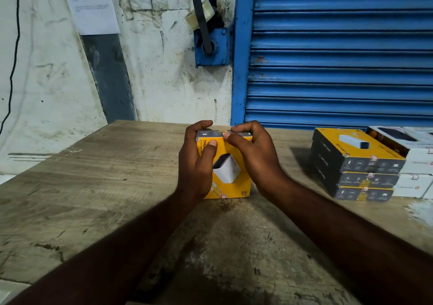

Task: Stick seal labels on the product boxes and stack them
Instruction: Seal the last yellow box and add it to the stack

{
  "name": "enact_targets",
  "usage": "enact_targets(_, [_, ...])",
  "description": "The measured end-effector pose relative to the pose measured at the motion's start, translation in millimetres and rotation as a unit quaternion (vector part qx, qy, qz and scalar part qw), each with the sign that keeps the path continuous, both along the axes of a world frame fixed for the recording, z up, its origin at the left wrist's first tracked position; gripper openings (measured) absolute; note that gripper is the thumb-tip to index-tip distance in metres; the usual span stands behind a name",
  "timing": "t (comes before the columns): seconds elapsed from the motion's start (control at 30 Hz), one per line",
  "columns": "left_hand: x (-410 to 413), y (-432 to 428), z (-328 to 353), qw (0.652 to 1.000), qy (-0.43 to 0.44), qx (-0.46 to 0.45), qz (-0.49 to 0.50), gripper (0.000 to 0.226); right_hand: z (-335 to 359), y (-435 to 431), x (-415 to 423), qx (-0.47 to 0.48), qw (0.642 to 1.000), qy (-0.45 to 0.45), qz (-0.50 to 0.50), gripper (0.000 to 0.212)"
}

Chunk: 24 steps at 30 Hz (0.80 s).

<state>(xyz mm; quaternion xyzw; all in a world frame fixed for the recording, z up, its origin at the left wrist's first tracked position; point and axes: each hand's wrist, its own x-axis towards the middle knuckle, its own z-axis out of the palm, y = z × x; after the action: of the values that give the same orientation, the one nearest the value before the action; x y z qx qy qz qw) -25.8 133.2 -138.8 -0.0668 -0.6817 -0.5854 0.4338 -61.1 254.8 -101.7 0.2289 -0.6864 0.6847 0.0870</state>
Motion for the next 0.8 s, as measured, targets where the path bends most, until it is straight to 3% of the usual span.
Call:
enact_targets(0.33, [1.3,2.3,0.6,0.999,0.014,-0.03,0.006,0.038,10.8,-6.4,10.7,-0.117,0.986,-0.119,-0.004,0.018])
enact_targets(0.47, [1.1,2.0,0.7,0.999,0.018,-0.036,0.003,0.038,10.9,-7.2,9.9,-0.125,0.983,-0.132,-0.013,0.031])
enact_targets(0.8, [1.3,1.6,1.0,0.999,0.024,-0.038,0.007,0.037,6.9,-2.6,11.1,-0.11,0.986,-0.128,0.02,0.024])
